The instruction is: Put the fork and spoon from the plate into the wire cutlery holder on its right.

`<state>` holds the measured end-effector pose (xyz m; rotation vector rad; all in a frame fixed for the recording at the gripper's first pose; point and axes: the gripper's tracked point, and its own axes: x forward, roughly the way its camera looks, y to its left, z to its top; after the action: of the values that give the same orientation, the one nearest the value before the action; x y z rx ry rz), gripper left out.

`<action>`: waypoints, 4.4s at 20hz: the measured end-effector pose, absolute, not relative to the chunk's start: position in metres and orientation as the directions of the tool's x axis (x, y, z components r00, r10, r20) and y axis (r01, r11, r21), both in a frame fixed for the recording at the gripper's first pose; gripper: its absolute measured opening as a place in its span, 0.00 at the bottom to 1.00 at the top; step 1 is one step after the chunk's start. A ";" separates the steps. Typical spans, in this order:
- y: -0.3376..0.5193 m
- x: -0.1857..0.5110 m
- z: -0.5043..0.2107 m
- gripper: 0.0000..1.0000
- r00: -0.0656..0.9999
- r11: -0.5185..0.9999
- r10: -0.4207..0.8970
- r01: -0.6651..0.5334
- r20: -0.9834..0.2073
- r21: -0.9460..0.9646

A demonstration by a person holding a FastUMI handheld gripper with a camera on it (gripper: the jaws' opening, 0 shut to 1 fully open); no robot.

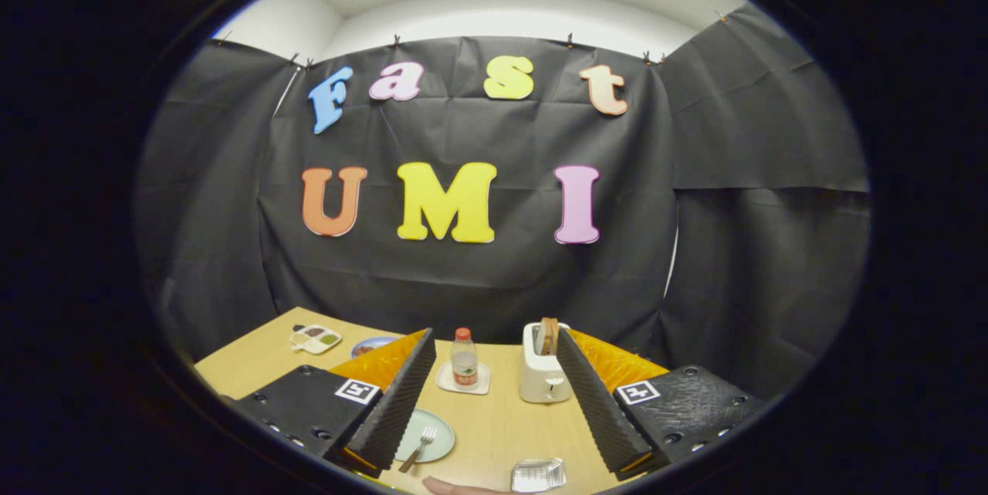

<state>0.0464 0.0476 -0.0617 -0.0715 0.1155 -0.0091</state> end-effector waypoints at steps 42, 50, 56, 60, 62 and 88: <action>0.163 0.022 -0.429 0.02 0.552 0.999 0.008 0.034 -0.834 0.032; 0.136 0.009 -0.375 0.02 0.591 0.997 0.066 -0.062 -0.804 0.036; 0.084 -0.018 -0.345 0.02 0.596 0.995 0.075 -0.099 -0.800 0.020; 0.034 -0.037 -0.327 0.02 0.588 0.996 0.055 -0.092 -0.807 0.001; 0.009 -0.048 -0.319 0.02 0.586 0.997 0.045 -0.074 -0.809 0.002; -0.051 -0.099 -0.314 0.06 0.384 0.999 -0.044 0.043 -0.922 -0.030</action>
<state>-0.0995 -0.0505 -0.3136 -0.0013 1.1756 -0.0558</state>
